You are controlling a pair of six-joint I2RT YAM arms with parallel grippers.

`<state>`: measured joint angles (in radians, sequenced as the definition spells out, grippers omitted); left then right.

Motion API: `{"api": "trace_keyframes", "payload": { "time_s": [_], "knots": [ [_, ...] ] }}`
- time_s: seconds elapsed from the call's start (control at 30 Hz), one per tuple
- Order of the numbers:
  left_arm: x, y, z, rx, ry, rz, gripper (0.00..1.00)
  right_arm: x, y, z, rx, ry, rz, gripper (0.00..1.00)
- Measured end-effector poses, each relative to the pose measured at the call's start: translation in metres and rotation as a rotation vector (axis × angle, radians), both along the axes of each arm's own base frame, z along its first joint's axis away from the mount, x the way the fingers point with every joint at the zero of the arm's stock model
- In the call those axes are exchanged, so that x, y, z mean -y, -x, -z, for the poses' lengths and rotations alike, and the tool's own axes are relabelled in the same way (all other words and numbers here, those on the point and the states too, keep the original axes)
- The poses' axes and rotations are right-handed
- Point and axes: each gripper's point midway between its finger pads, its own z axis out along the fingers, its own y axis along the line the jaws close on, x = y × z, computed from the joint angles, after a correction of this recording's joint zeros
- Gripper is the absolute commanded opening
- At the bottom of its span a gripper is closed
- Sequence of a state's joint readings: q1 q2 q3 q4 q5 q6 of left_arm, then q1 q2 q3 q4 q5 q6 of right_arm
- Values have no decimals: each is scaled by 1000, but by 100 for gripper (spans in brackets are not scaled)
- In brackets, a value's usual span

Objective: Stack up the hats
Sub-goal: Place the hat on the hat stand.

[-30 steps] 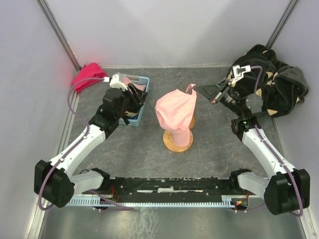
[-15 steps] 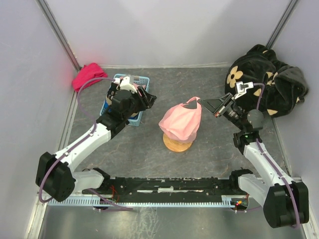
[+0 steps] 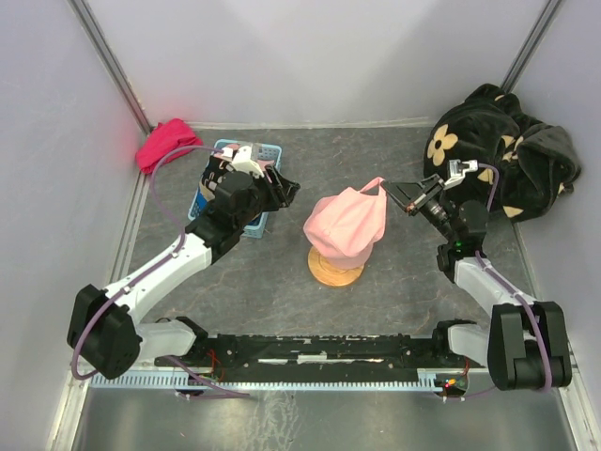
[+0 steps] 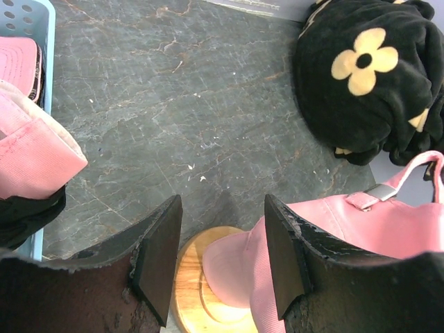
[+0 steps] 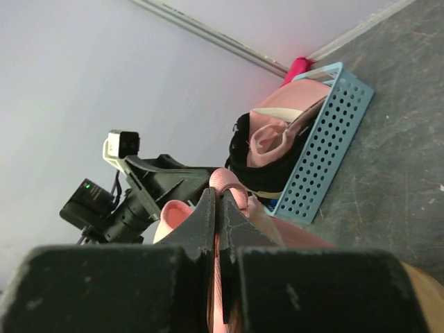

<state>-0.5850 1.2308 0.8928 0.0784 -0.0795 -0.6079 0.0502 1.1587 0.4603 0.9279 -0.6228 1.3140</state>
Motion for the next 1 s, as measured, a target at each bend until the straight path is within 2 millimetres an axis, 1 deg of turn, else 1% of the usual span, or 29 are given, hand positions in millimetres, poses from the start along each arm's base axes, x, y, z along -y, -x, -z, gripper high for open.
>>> {"api": "trace_keyframes", "payload": {
  "time_s": [0.17, 0.3, 0.4, 0.5, 0.73, 1.0],
  "knots": [
    [1, 4, -1, 5, 1, 4, 58, 9, -5, 15, -42, -10, 39, 2],
    [3, 9, 5, -2, -7, 9, 58, 13, -8, 21, -57, -13, 62, 2],
    [7, 14, 11, -11, -15, 21, 58, 14, -9, 23, -63, -12, 72, 2],
    [13, 20, 16, -18, -21, 40, 58, 16, -10, 31, -84, -3, 88, 2],
    [29, 35, 15, -12, -23, 86, 58, 24, -13, 58, -181, 59, 146, 2],
    [34, 45, 2, 19, -9, 93, 59, 27, -13, 93, -296, 114, 167, 2]
  ]
}}
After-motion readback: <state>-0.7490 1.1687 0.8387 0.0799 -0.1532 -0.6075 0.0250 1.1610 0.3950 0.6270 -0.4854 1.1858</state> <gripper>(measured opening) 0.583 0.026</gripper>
